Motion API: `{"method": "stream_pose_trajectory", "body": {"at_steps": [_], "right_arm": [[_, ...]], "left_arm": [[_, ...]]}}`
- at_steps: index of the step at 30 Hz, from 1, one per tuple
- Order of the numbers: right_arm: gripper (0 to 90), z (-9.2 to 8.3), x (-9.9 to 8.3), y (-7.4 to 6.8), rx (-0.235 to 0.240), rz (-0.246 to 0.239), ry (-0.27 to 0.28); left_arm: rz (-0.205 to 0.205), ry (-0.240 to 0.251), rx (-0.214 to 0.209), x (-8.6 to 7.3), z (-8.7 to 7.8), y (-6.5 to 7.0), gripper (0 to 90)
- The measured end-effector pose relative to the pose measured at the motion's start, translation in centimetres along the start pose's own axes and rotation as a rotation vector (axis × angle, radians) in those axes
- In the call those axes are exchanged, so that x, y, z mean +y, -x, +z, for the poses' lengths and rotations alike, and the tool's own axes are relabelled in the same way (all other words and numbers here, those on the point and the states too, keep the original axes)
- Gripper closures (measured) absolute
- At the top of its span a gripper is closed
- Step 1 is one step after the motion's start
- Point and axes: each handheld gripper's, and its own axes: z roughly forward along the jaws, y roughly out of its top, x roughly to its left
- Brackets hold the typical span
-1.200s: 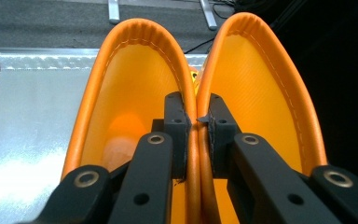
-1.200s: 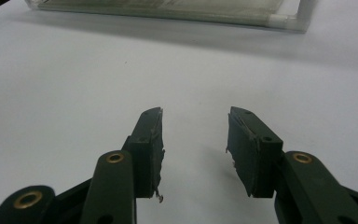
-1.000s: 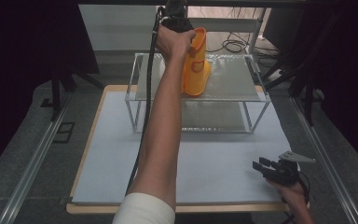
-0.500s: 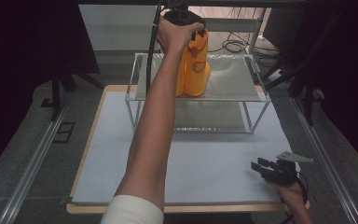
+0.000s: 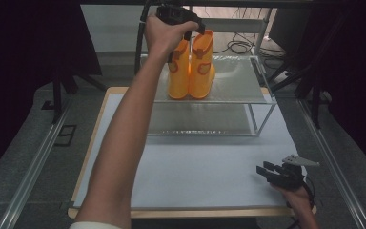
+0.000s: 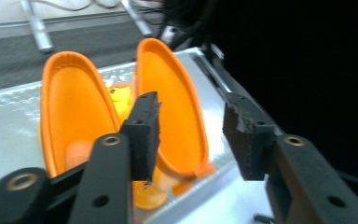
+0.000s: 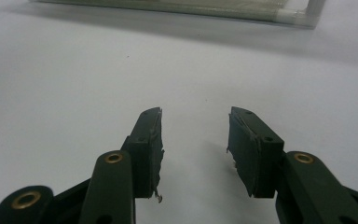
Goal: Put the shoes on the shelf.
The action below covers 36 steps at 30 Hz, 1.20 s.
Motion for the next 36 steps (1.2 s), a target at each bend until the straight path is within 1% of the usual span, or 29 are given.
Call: {"method": "stream_pose_trajectory", "body": {"at_steps": [2, 7, 9, 11, 13, 17, 21, 22, 24, 27, 30, 32, 34, 36], "right_arm": [[54.5, 0.0, 0.0, -0.1, -0.002, 0.0, 0.0], [54.4, -0.1, 0.0, 0.1, -0.005, 0.006, 0.0], [54.3, -0.1, -0.1, 0.3, -0.004, 0.01, 0.003], [54.3, -0.1, -0.1, 0.5, -0.007, 0.014, 0.003], [54.2, -0.1, 0.0, 0.5, -0.01, 0.014, 0.005], [54.2, -0.2, -0.1, 0.3, -0.008, 0.009, 0.005], [54.1, -0.2, -0.2, 0.2, -0.008, -0.001, 0.0], [54.1, -0.3, -0.2, 0.2, -0.009, -0.003, 0.001], [54.1, -0.4, 0.0, 0.1, -0.011, 0.001, 0.006], [54.1, -0.5, 0.0, 0.1, -0.015, -0.002, 0.011], [54.1, -0.5, 0.0, 0.0, -0.017, -0.005, 0.011], [54.1, -0.4, 0.0, 0.0, -0.017, -0.007, 0.007], [54.1, -0.3, 0.0, -0.1, -0.015, -0.007, 0.005], [54.0, -0.2, 0.0, -0.2, -0.014, -0.009, 0.002]], "left_arm": [[0.042, -0.002, -0.006, -0.4, -0.9, 0.1, 63.4], [0.105, -0.017, -0.044, -1.9, -2.6, 0.1, 75.3], [0.134, -0.02, -0.053, -2.5, -3.1, 0.2, 79.4], [0.146, -0.013, -0.064, -3.0, -3.5, 0.2, 83.0], [0.161, -0.018, -0.074, -3.6, -3.7, 0.2, 85.8], [0.174, -0.025, -0.085, -4.8, -4.0, -0.1, 89.7], [0.178, -0.035, -0.098, -6.1, -4.5, -0.5, 90.0], [0.181, -0.038, -0.094, -6.5, -4.6, -0.6, 90.0], [0.184, -0.041, -0.101, -7.2, -5.0, -0.9, 90.0], [0.186, -0.049, -0.095, -8.3, -5.3, -1.5, 90.0], [0.182, -0.057, -0.091, -9.3, -5.4, -2.4, 90.0], [0.174, -0.067, -0.083, -10.0, -5.2, -3.0, 90.0], [0.165, -0.076, -0.075, -10.7, -4.7, -3.8, 90.0], [0.146, -0.086, -0.065, -11.5, -4.0, -4.7, 90.0]]}}
